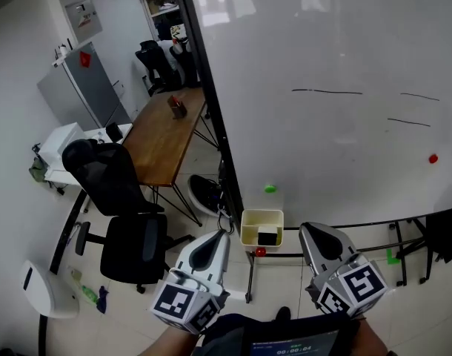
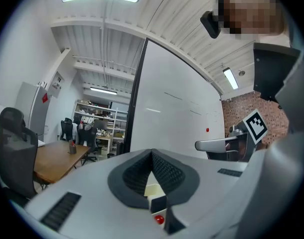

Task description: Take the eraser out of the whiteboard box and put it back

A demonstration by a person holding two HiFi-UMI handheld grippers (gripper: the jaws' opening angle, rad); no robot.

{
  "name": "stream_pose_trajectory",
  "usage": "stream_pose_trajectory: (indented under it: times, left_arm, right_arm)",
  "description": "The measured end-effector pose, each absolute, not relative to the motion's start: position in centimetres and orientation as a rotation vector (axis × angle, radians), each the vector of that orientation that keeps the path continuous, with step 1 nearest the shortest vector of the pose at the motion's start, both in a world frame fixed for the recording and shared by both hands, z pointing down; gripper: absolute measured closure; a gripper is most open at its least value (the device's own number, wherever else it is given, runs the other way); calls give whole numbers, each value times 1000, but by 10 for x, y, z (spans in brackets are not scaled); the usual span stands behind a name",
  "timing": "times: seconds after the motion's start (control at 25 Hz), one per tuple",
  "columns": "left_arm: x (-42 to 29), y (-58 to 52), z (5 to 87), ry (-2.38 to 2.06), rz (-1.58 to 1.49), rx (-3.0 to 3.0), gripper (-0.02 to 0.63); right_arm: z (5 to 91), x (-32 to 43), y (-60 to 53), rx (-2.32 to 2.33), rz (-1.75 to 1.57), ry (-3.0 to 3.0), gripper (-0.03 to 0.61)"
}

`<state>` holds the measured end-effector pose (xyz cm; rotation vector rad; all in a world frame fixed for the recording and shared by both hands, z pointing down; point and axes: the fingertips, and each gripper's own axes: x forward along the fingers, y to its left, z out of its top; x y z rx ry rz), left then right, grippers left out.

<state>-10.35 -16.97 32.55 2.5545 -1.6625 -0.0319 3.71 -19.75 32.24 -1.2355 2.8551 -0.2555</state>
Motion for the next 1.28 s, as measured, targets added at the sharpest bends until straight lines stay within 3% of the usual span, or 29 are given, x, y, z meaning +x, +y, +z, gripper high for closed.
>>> stream_pose_trajectory:
  times: [0.32,0.4,0.52,0.64,0.88,1.0,1.28]
  left_arm:
    - [-197,-228,320,-1561,-73,2644,606]
    - [-220,-243,321,-1549,-74,2653,606]
    - [-241,-257,330,-1508,-63,2650,606]
    - [-249,-267,346,-1508,-33,2647,604]
    - [-256,-285,405,-1511,61,2568,572]
    - [-252,-296,438,-1505,93,2528,572]
    - [-236,-307,510,-1455,175,2474,572]
  right_arm:
    - [326,-46,-242,-1423,-233,2785,524]
    - [330,-66,-254,-1459,-241,2778,478]
    - [339,-86,-265,-1516,-254,2766,463]
    - [361,-91,-275,-1576,-283,2775,374]
    - [428,-90,-295,-1707,-427,2764,341]
    - [462,-86,-302,-1726,-517,2786,253]
    - [526,-75,-312,-1821,-600,2762,253]
